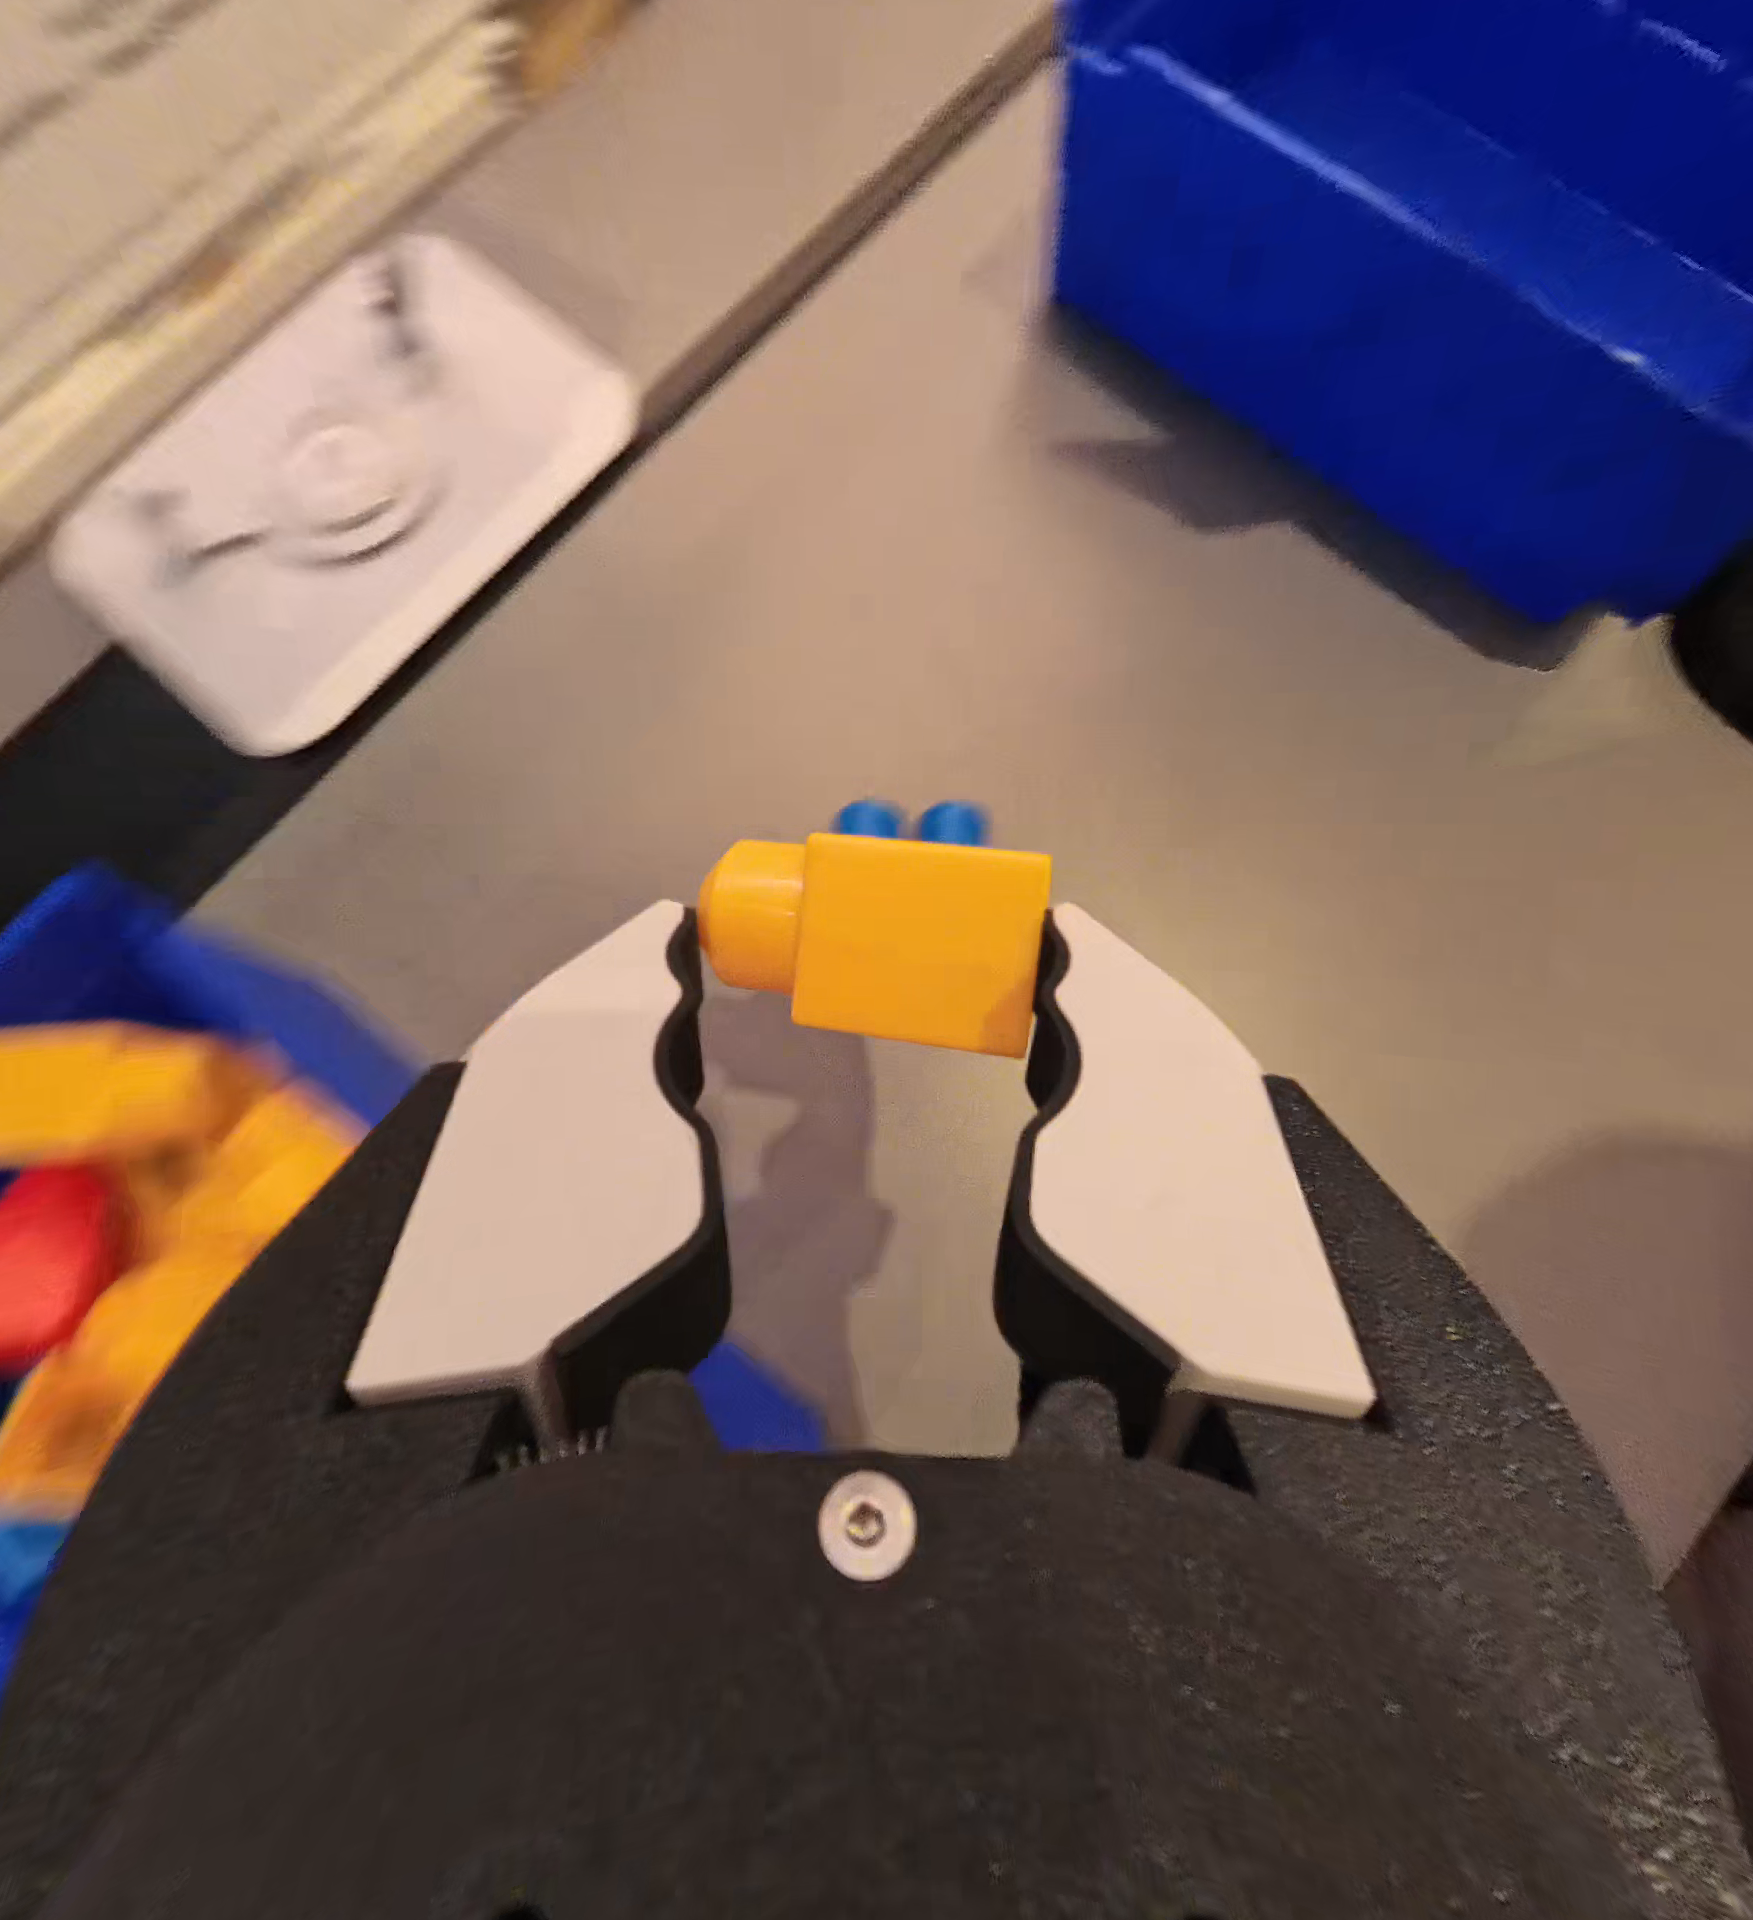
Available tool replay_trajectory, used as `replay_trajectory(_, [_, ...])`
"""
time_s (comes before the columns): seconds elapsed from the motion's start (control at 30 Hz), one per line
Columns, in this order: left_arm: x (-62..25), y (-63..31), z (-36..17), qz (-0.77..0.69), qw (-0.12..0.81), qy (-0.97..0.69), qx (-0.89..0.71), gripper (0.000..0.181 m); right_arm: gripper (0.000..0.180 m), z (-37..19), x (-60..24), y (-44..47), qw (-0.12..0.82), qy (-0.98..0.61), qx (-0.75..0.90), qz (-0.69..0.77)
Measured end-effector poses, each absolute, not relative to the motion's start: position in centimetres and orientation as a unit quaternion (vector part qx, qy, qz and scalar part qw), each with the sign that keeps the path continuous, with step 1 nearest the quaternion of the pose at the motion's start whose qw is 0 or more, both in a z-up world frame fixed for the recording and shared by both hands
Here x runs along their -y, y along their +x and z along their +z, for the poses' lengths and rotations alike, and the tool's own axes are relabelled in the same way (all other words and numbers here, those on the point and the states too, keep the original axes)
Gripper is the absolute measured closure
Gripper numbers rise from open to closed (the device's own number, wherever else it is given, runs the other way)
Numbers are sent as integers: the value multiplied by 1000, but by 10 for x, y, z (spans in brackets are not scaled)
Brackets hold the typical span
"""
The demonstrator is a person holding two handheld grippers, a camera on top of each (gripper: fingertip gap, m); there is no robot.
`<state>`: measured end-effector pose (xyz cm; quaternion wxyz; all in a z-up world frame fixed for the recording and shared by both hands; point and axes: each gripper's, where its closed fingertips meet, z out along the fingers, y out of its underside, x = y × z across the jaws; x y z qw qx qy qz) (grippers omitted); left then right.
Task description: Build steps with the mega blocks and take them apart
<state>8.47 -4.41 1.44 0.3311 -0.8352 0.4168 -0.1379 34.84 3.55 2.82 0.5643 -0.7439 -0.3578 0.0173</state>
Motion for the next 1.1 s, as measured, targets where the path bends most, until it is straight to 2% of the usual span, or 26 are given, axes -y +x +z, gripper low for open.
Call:
replay_trajectory(0.07, [44, 140, -20, -120, 302, -828, -457, 120, 121, 30, -34, 355, 563, -747, 353, 11])
replay_trajectory(0.2, [38, 191, -97, -67, 234, -827, -507, 120, 121, 34, -33, 375, 567, -753, 333, 3])
replay_trajectory(0.37, [34, 206, -138, -44, 199, -833, -514, 120, 121, 39, -32, 387, 572, -755, 319, 10])
replay_trajectory(0.57, [34, 207, -149, -41, 184, -837, -513, 119, 121, 36, -33, 388, 566, -759, 321, 14])
replay_trajectory(0.67, [30, 199, -143, -17, 190, -842, -505, 84, 121, 34, -33, 389, 562, -761, 325, 10])
replay_trajectory(0.7, [28, 193, -138, -5, 200, -841, -502, 78, 121, 35, -33, 389, 562, -761, 324, 10])
replay_trajectory(0.87, [21, 152, -109, -3, 252, -854, -455, 83, 121, 36, -32, 393, 562, -762, 321, 12])
replay_trajectory(1.1, [29, 127, -138, -32, 203, -879, -431, 81, 121, 33, -33, 392, 558, -765, 323, 12])
